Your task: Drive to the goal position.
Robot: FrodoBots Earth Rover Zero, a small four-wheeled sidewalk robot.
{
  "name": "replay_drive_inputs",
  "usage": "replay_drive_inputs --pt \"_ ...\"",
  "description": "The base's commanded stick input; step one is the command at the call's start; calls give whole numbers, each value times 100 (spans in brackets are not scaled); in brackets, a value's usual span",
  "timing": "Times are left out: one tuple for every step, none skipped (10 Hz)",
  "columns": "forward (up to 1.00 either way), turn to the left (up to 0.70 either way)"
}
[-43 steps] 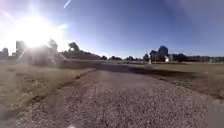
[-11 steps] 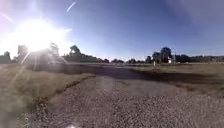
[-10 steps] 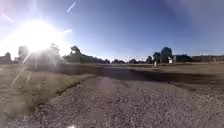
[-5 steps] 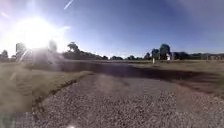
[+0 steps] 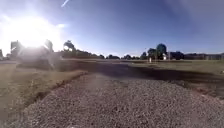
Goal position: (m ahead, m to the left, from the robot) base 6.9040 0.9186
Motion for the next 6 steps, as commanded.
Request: replay_drive_inputs --pt "50 0" --pt "50 0" --pt "50 0" --pt "50 0" --pt "50 0" --pt "50 0"
